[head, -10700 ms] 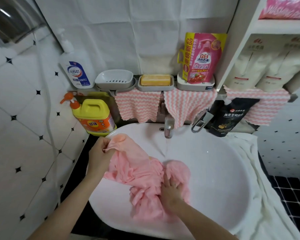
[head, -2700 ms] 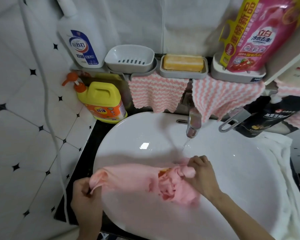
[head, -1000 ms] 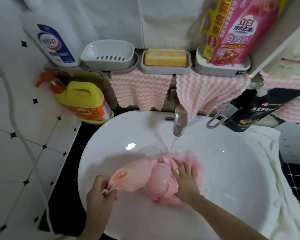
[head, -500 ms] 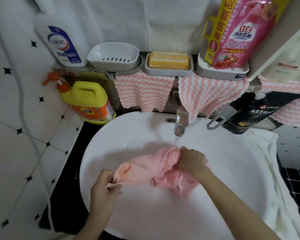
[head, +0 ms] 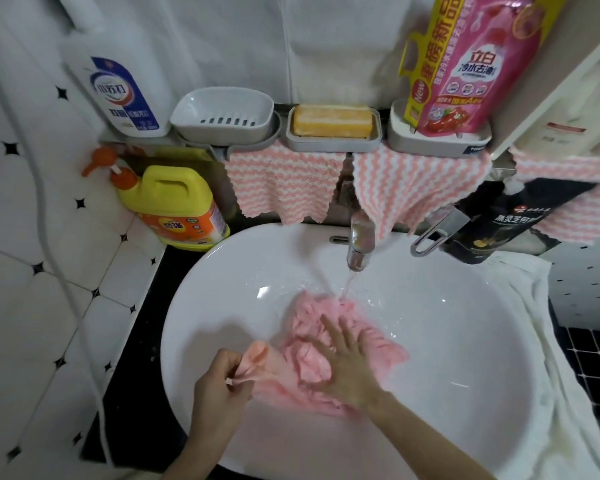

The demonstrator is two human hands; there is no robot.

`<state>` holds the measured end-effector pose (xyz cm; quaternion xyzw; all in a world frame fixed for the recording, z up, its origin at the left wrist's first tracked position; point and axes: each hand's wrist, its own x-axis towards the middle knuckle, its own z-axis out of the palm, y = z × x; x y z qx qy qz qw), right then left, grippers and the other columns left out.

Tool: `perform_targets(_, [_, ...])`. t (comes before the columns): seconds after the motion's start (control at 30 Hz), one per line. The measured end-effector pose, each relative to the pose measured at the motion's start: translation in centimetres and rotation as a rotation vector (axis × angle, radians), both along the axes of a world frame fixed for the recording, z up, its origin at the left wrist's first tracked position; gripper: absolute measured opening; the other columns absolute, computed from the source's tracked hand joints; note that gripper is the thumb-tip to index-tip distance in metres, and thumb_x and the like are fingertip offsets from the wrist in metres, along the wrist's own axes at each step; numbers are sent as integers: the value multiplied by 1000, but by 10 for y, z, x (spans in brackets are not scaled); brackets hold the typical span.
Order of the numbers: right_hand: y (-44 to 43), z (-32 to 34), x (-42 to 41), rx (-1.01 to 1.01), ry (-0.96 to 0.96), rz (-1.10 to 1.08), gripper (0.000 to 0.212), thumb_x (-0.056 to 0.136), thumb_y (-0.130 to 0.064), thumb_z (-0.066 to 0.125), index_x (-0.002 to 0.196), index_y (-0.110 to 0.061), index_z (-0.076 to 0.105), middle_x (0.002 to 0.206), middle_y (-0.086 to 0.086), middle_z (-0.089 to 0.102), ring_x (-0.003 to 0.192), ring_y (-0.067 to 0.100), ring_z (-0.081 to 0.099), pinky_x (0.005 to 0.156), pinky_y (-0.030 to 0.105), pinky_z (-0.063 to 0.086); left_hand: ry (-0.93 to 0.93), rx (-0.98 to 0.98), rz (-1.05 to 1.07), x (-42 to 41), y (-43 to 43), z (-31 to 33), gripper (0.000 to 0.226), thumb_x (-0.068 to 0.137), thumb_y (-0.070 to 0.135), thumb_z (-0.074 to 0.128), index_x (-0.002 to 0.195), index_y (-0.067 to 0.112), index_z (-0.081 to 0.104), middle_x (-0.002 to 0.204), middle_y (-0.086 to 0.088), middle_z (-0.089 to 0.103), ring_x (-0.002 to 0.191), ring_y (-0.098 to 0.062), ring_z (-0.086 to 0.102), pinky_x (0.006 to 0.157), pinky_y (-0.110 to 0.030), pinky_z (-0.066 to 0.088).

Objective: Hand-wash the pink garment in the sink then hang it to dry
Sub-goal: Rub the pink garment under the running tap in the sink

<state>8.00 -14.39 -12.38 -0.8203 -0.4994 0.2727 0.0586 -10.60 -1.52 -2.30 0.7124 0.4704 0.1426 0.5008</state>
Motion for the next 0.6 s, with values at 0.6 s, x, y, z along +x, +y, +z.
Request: perform_targets(0.6, [45, 31, 41, -172, -65, -472, 73, 94, -65, 20, 137, -12, 45, 138, 17, 41, 127, 34, 43, 97, 42, 39, 12, 63, 103, -33, -1, 9, 34, 44, 48, 58, 70, 26, 55, 52, 1, 57, 48, -6, 48, 50, -31, 50])
